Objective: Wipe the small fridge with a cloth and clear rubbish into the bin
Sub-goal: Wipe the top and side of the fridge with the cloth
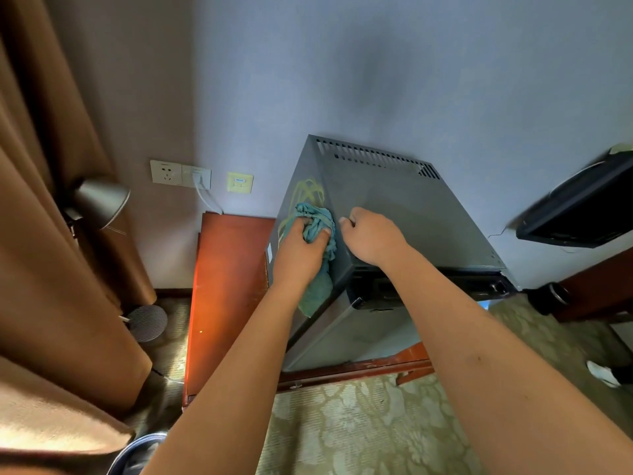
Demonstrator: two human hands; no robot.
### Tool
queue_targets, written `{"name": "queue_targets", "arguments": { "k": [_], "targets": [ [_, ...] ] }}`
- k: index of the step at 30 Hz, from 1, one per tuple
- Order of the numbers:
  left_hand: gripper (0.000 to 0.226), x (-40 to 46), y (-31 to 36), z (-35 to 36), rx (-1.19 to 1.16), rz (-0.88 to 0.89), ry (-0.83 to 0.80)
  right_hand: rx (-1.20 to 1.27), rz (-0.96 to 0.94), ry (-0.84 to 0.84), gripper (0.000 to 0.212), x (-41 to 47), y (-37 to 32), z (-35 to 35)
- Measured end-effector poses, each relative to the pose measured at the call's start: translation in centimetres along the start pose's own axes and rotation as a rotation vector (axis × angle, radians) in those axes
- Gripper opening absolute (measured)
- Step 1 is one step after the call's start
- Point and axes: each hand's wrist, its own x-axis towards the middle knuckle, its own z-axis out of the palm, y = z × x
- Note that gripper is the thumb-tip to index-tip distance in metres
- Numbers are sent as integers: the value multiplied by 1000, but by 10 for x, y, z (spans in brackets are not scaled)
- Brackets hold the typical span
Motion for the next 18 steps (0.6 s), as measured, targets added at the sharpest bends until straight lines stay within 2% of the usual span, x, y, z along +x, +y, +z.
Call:
{"name": "queue_targets", "arguments": {
  "k": [6, 11, 14, 18],
  "targets": [
    [41, -11, -5, -8, 0, -44, -89, 11, -9, -18, 31, -3, -1, -3],
    [23, -27, -4, -16, 9, -48, -173, 50, 21, -112, 24, -3, -4, -11],
    [5, -23, 14, -16, -159, 0, -138, 102, 44, -164, 23, -3, -6, -17],
    [12, -12, 28, -8, -243, 20, -39, 180, 50, -181, 24, -5, -3, -21]
  ]
}}
